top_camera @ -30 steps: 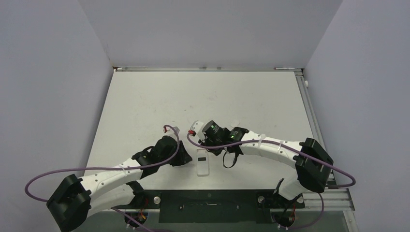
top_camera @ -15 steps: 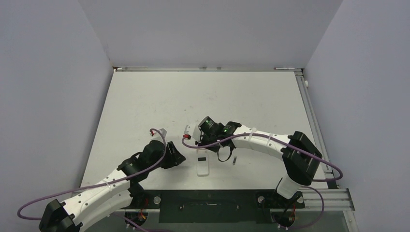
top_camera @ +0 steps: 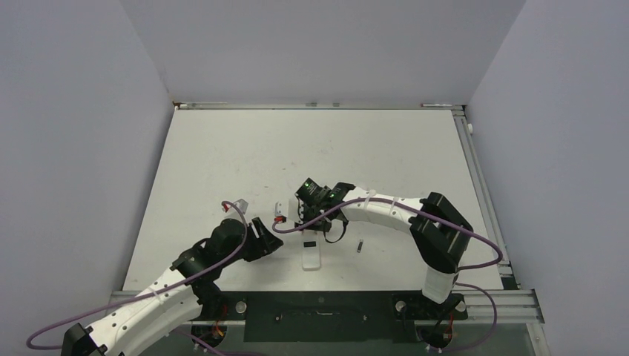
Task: Load the batteries into the remote control
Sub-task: Load the battery into the remote control.
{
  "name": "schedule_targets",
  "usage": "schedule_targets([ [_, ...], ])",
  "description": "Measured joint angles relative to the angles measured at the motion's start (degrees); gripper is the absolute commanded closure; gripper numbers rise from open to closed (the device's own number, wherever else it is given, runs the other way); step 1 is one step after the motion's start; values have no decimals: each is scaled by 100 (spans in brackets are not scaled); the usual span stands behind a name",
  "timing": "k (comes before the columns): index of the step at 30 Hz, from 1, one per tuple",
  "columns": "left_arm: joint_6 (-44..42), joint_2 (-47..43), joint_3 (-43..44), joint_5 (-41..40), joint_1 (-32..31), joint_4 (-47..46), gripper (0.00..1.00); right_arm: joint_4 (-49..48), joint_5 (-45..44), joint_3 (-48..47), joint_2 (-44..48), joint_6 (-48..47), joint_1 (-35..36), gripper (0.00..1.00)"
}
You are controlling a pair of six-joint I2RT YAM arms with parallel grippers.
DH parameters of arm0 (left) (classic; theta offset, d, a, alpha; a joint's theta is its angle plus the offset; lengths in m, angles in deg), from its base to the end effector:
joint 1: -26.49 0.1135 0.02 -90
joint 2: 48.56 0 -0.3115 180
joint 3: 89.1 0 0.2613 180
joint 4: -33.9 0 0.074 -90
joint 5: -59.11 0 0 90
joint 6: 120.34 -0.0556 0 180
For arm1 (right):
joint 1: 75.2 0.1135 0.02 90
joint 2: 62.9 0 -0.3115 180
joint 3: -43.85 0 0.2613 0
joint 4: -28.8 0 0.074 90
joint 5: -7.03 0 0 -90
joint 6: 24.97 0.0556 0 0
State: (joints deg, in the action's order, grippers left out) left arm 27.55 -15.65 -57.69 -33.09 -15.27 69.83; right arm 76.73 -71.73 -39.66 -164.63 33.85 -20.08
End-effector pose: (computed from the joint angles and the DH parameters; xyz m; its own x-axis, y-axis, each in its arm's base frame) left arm 0.0929 -0.0800 0.1972 -0.7854 -0.4334 -0.4419 -0.0424 0.7499 -0.6602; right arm 0.2104 0.3208 0.2192 -0.0076 -0.8988 -0.4382 -0.9977 0.0361 -0.0568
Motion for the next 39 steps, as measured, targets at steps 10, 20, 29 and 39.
schedule_targets([
  [10, 61, -48, -142, 92, 39, 85, 41, 133, 68, -92, -133, -168, -7, 91],
  [20, 131, -68, -155, 120, 74, 96, 39, 144, 109, -269, -409, -184, -7, 89],
  [29, 166, -229, -251, 144, 101, 131, 39, 155, 125, -310, -468, -208, -7, 88],
  [39, 168, -236, -278, 149, 111, 133, 39, 197, 127, -365, -498, -267, 9, 87],
])
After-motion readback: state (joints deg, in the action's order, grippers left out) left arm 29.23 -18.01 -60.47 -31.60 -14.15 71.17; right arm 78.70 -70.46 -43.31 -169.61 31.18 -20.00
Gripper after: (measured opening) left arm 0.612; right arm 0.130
